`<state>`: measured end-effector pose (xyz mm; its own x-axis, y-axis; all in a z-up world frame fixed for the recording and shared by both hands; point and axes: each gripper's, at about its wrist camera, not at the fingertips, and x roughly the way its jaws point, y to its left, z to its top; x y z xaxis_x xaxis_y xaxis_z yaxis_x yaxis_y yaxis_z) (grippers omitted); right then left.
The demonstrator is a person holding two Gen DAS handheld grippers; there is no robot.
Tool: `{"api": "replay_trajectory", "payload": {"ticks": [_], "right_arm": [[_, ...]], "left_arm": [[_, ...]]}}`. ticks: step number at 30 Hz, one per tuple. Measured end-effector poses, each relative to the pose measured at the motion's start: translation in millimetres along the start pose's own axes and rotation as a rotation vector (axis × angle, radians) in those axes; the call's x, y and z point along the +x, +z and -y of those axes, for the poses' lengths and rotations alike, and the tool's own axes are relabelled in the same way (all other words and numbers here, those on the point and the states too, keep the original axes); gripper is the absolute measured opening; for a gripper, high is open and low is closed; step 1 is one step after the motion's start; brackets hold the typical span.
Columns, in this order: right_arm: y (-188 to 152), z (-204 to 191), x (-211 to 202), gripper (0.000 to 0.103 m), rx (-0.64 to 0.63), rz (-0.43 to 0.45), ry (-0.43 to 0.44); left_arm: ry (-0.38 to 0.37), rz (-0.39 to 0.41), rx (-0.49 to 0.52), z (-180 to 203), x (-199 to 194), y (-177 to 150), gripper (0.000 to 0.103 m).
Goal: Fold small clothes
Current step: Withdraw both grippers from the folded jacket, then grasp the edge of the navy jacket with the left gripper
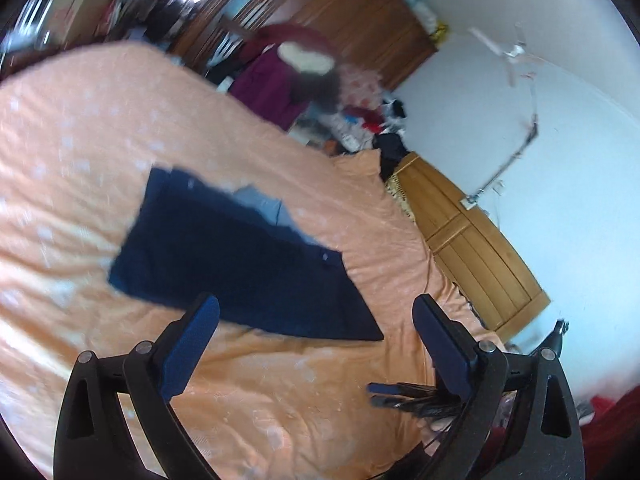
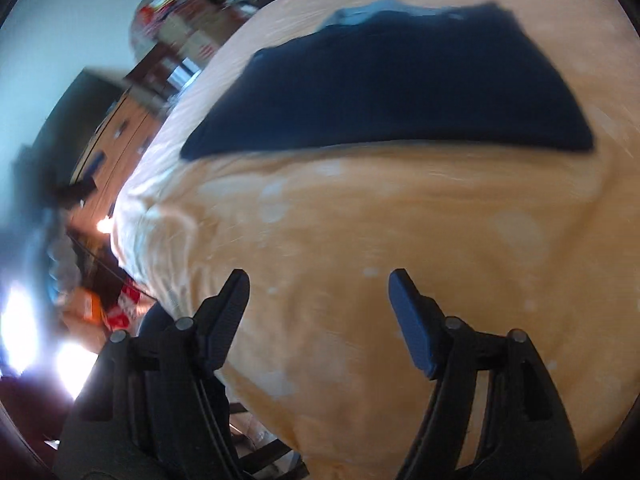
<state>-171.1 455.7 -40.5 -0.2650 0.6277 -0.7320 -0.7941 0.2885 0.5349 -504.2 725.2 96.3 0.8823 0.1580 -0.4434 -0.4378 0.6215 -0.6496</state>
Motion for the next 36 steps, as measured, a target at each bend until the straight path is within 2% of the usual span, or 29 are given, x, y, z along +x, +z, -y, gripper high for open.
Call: {"api": "replay_trajectory", "payload": {"ticks": [3, 6, 9, 15, 20, 22, 23, 25, 27, 28, 31, 33, 36], "right_arm": [[-6, 17, -5, 0.072, 0.068, 0.008, -0.003], [-9, 28, -1, 0.072, 0.095, -0.001, -0.003], [-5, 41, -3, 0.072, 0.111, -0.002, 0.005], [10, 44, 7, 0.072, 0.089, 0.002, 0.007], [14, 42, 13, 0.072, 0.074, 0.001, 0.001], [12, 40, 12, 0.073, 0.074, -0.005, 0.011], [12, 38, 12, 0.073, 0.066, -0.011, 0.017], [11, 33, 12, 0.074, 0.042, -0.021, 0.010], [11, 32, 14, 0.076, 0.038, -0.022, 0.007], [10, 33, 16, 0.078, 0.042, -0.023, 0.007], [11, 34, 22, 0.078, 0.039, -0.022, -0.004], [12, 32, 22, 0.079, 0.030, -0.020, -0.005], [13, 32, 23, 0.079, 0.026, -0.017, -0.004]], "left_arm": [[0.059, -0.054, -0.077, -42, 54, -9, 0.097], [0.116, -0.033, -0.240, -87, 86, -19, 0.097], [0.152, 0.001, -0.363, -114, 105, -26, 0.097], [0.181, 0.095, -0.383, -137, 128, -19, 0.096], [0.135, 0.168, -0.439, -154, 128, -16, 0.097], [0.144, 0.146, -0.453, -159, 131, -16, 0.094], [0.190, 0.107, -0.446, -154, 132, -16, 0.085], [0.272, 0.055, -0.403, -136, 127, -19, 0.086], [0.410, 0.029, -0.331, -117, 121, -29, 0.088], [0.423, 0.030, -0.324, -116, 121, -32, 0.092], [0.467, 0.015, -0.302, -121, 129, -35, 0.092], [0.481, 0.024, -0.282, -119, 131, -29, 0.097], [0.476, 0.030, -0.322, -133, 141, -18, 0.101]]}}
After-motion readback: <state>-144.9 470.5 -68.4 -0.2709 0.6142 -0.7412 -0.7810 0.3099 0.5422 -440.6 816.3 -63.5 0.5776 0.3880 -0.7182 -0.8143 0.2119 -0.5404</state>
